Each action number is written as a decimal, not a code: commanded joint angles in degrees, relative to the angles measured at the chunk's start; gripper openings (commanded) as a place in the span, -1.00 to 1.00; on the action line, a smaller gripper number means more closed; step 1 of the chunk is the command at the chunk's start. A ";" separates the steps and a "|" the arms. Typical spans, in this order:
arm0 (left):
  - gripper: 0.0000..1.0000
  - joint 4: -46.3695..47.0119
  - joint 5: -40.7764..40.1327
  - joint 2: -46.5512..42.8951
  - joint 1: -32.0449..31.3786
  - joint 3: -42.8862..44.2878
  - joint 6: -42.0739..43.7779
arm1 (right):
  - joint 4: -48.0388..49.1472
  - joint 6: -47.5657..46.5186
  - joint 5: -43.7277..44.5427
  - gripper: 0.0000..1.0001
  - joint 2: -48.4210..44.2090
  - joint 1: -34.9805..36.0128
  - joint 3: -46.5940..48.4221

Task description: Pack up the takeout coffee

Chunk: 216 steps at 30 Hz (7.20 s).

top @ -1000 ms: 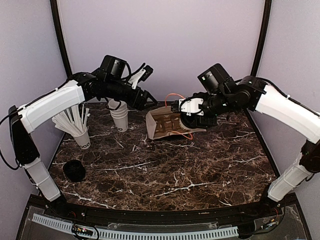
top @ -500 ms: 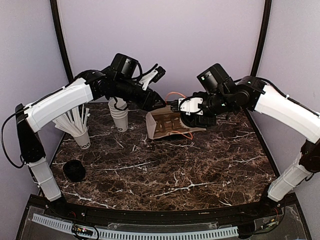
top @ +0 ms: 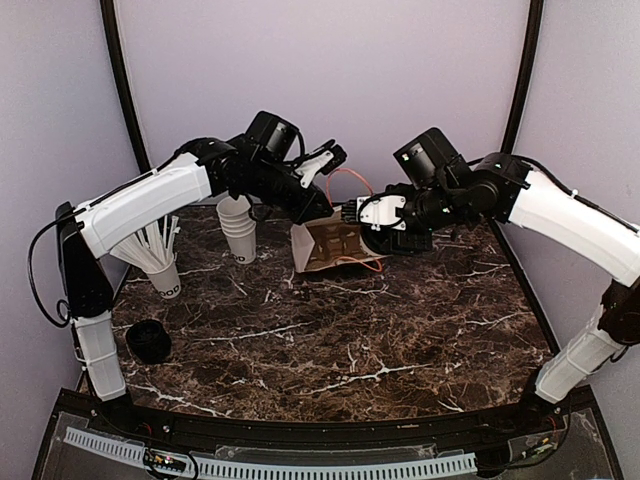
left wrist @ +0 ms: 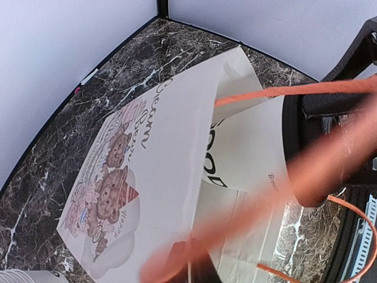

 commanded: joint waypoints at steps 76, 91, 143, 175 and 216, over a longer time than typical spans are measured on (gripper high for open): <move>-0.27 -7.30 8.92 -2.71 -8.27 7.83 -17.23 | -4.01 -1.21 -4.31 0.18 -11.18 2.62 -17.61; 0.22 -1.56 5.40 -6.15 -4.10 5.12 -12.03 | -2.78 -0.97 -2.23 0.15 -12.65 2.37 -20.57; 0.14 24.92 32.58 23.52 3.54 -3.18 -19.88 | 15.62 -9.62 5.92 0.15 -22.85 3.21 -37.65; 0.14 24.59 39.05 26.20 3.40 -1.86 -19.85 | 27.92 -14.17 3.12 0.10 -19.66 -2.66 -43.70; 0.25 17.86 27.32 3.74 14.15 -13.03 -18.32 | -11.28 -14.98 -22.67 0.08 35.51 -22.50 25.50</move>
